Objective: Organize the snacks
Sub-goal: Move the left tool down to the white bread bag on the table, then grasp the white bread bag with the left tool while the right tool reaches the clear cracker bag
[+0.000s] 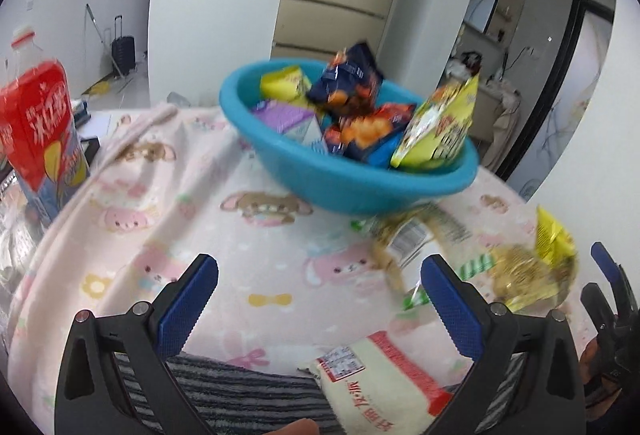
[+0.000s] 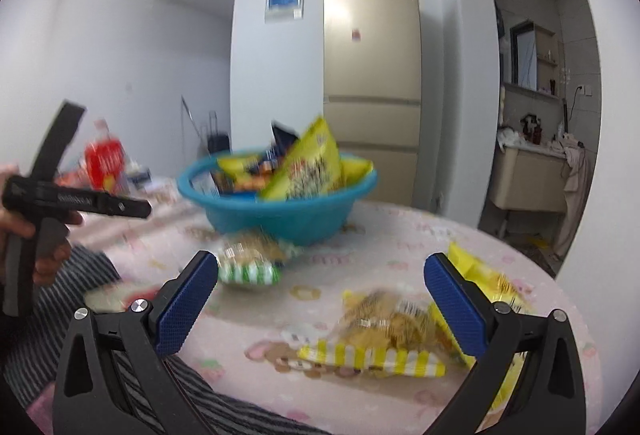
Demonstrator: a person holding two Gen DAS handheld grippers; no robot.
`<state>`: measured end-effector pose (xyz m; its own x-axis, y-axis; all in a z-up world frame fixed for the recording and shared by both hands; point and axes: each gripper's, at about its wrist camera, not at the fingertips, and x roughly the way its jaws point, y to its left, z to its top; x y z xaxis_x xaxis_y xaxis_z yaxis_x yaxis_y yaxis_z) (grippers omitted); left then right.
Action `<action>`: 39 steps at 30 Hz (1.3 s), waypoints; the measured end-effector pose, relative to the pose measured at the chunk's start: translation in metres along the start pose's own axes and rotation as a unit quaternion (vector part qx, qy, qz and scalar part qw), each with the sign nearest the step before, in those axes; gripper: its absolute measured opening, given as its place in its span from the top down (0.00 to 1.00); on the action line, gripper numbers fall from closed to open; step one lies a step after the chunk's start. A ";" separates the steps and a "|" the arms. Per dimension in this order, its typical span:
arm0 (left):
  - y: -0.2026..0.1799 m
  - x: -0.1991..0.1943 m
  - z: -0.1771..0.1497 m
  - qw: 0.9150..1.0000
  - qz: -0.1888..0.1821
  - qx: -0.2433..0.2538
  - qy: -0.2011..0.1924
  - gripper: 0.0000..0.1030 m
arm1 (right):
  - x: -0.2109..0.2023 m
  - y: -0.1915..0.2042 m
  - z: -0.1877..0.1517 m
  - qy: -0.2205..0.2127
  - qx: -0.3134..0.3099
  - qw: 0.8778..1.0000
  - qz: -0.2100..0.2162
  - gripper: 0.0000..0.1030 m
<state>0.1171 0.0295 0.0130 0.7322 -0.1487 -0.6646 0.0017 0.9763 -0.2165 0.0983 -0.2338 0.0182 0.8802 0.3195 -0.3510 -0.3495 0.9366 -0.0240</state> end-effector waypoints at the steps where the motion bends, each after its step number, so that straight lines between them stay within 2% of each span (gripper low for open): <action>1: -0.002 0.006 -0.003 1.000 0.006 0.004 0.009 0.00 | 0.002 0.003 -0.001 0.005 -0.006 1.000 -0.004 0.00; 6: -0.014 0.023 -0.014 0.999 0.031 0.033 0.029 0.00 | 0.003 0.017 -0.006 0.010 -0.041 0.999 -0.005 0.00; 10: -0.020 0.034 -0.019 0.997 0.040 0.049 0.049 0.00 | 0.003 0.018 -0.007 0.013 -0.045 0.999 -0.005 0.00; 15: -0.020 0.046 -0.023 0.995 0.028 0.047 0.080 0.00 | 0.009 0.007 -0.007 0.031 -0.016 0.999 -0.001 0.00; 20: -0.011 0.060 -0.032 0.987 -0.018 0.015 0.157 0.00 | 0.014 -0.006 -0.008 0.047 0.017 0.999 -0.001 0.00; 21: -0.012 0.059 -0.034 0.986 -0.023 0.017 0.162 0.00 | 0.015 -0.007 -0.009 0.048 0.022 0.999 -0.001 0.00; 24: -0.024 0.044 -0.049 0.987 -0.017 0.048 0.152 0.00 | 0.016 -0.010 -0.010 0.051 0.030 0.998 0.001 0.00; 27: -0.031 0.035 -0.060 0.987 -0.029 0.061 0.144 0.00 | 0.017 -0.008 -0.009 0.054 0.027 0.998 0.000 0.00; 33: -0.037 0.046 -0.062 0.985 -0.016 0.072 0.154 0.01 | 0.017 -0.003 -0.009 0.056 0.016 0.998 -0.004 0.00; 35: -0.039 0.048 -0.063 0.985 -0.020 0.077 0.154 0.06 | 0.018 -0.003 -0.009 0.056 0.017 0.998 -0.004 0.00; 36: -0.040 0.047 -0.063 0.985 -0.022 0.080 0.154 0.13 | 0.018 -0.004 -0.009 0.057 0.017 0.998 -0.004 0.00; 37: -0.042 0.046 -0.063 0.985 -0.022 0.085 0.149 0.26 | 0.018 -0.003 -0.010 0.058 0.018 0.998 -0.004 0.00; 39: -0.046 0.043 -0.065 0.985 -0.022 0.095 0.139 0.39 | 0.019 -0.004 -0.010 0.060 0.021 0.998 -0.004 0.00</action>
<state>0.1039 -0.0319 -0.0518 0.5131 -0.2031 -0.8340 0.1753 0.9759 -0.1298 0.1129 -0.2332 0.0023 0.8376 0.2947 -0.4601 -0.3266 0.9451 0.0108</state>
